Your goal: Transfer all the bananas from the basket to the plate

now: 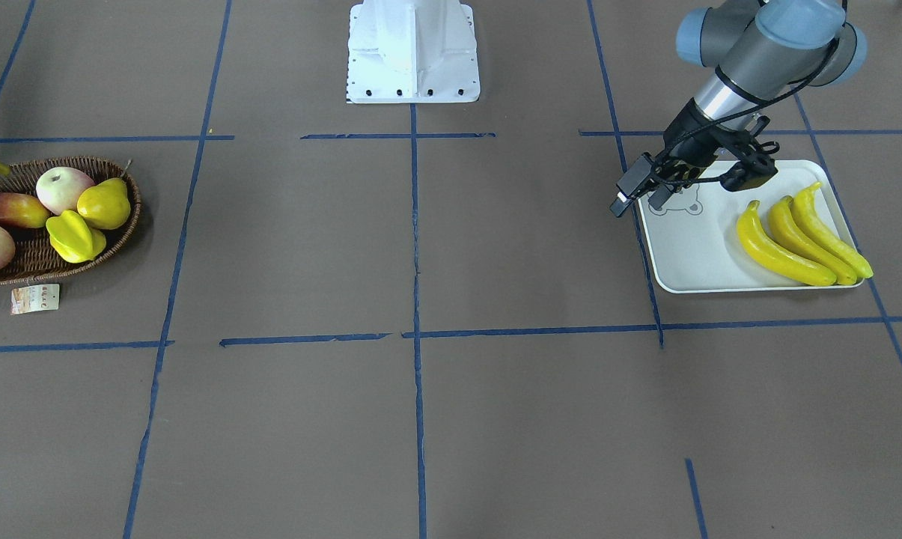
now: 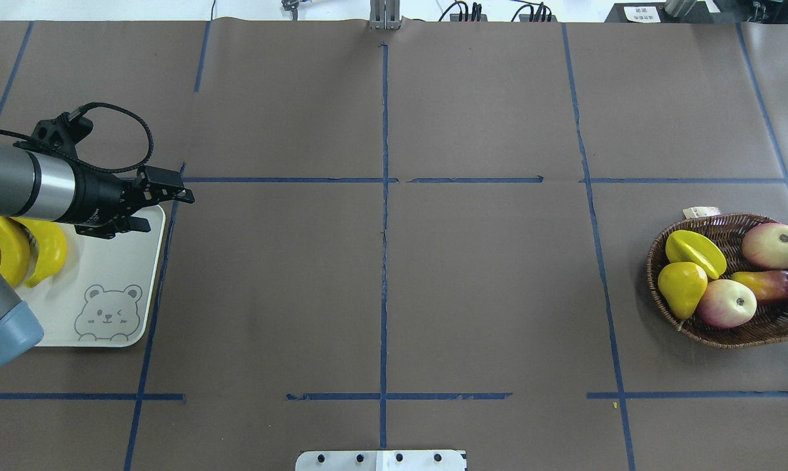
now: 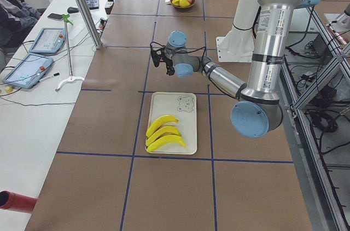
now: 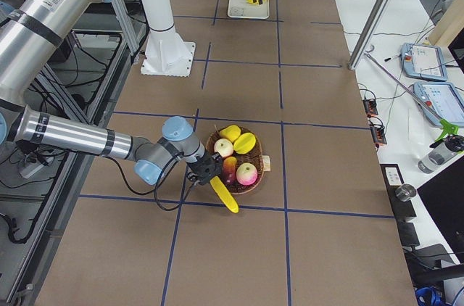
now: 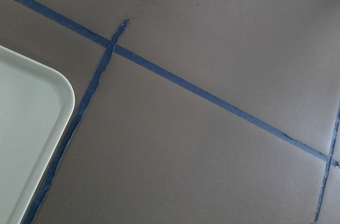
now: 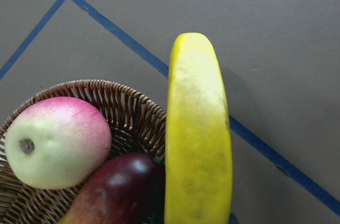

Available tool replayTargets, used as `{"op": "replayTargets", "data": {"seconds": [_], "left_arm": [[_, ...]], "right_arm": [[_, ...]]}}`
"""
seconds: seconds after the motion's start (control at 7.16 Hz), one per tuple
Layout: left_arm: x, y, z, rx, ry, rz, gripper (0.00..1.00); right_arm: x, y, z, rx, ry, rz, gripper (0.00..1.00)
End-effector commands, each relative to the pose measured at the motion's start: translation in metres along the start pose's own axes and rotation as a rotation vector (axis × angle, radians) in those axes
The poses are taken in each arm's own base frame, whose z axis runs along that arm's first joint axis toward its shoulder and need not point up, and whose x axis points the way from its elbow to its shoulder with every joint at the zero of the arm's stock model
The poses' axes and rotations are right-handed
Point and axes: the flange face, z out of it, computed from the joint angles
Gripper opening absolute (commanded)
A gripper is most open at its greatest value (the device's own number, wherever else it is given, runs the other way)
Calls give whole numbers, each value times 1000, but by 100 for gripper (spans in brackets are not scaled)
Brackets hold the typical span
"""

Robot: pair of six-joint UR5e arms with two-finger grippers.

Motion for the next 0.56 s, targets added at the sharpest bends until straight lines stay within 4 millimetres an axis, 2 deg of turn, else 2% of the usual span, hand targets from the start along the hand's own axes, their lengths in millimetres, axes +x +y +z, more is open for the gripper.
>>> {"op": "replayTargets", "data": {"seconds": [0.0,0.14,0.28,0.42], "left_arm": [[0,0,1,-1,-2,-1,100],[3,1,1,-1,4,3,100],[8,1,0,-1,12,5,100],[12,4,1,-7,17,8,100]], "right_arm": [[-13,-8,-33,34,-64,-77,0],[-33,-20,-51,49,-140,-142,0],[-60,-24,-60,39,-208,-202,0],[-97,-19,-64,7,-277,-245,0]]}}
